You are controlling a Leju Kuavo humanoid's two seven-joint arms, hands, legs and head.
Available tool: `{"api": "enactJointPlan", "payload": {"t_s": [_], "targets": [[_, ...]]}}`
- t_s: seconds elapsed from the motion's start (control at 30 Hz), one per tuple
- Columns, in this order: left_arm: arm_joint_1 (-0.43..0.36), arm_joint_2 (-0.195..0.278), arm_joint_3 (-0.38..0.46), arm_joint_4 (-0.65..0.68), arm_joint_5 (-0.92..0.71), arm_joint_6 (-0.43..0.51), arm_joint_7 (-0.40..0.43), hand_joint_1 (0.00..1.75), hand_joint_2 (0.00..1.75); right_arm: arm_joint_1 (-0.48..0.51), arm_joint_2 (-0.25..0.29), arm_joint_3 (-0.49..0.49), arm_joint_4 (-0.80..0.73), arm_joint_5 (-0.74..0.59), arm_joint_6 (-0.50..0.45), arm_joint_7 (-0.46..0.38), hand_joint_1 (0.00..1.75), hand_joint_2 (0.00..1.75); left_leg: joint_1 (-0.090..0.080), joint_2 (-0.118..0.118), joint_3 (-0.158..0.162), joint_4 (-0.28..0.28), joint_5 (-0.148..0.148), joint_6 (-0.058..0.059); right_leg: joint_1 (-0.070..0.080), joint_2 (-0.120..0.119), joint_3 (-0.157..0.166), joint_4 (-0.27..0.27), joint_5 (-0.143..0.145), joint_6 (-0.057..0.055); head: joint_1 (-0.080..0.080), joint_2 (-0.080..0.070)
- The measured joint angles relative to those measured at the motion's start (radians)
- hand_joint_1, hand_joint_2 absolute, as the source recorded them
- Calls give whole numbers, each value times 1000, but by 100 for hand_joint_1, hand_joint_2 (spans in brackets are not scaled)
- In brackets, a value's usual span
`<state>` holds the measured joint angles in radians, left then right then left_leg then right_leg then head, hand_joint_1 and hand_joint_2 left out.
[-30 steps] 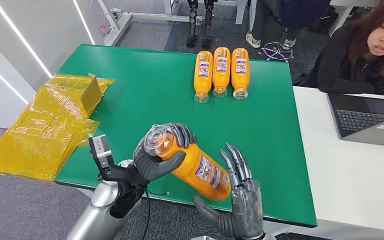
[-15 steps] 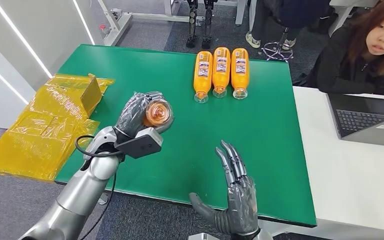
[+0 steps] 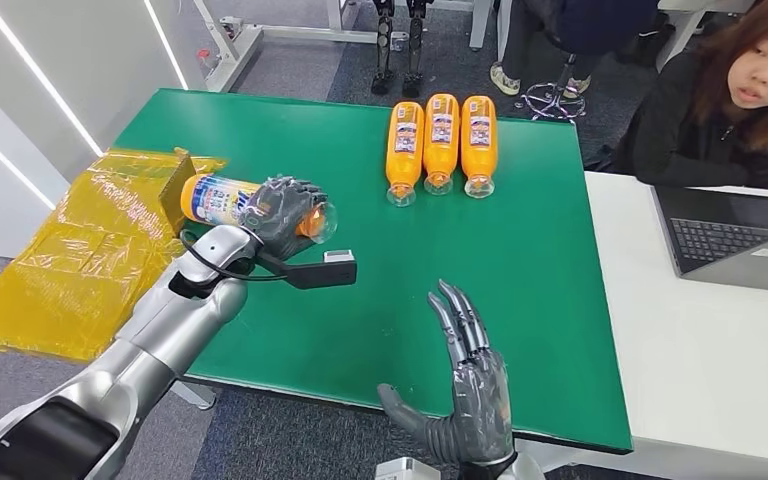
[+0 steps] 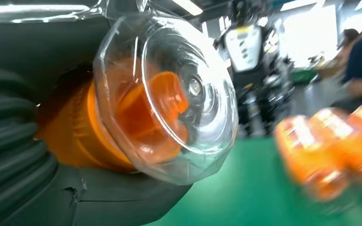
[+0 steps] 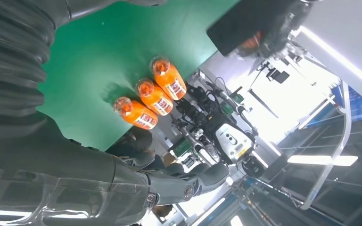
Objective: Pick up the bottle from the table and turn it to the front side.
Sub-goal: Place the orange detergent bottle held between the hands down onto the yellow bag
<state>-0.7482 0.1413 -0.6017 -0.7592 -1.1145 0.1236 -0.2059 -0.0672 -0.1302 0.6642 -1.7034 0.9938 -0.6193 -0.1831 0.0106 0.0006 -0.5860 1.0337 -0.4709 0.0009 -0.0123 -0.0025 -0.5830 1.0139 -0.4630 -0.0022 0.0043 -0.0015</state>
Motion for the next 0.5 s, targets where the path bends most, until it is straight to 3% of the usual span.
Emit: {"api": "enactJointPlan", "payload": {"t_s": [0.5], "targets": [[-7,32,-31,331,-104,80,216,175,175,8,-11,0,37,-53,-12,-31,0,175,0,0,-1,0,0,0,0,1,-1,0,0,0,0,0]]}}
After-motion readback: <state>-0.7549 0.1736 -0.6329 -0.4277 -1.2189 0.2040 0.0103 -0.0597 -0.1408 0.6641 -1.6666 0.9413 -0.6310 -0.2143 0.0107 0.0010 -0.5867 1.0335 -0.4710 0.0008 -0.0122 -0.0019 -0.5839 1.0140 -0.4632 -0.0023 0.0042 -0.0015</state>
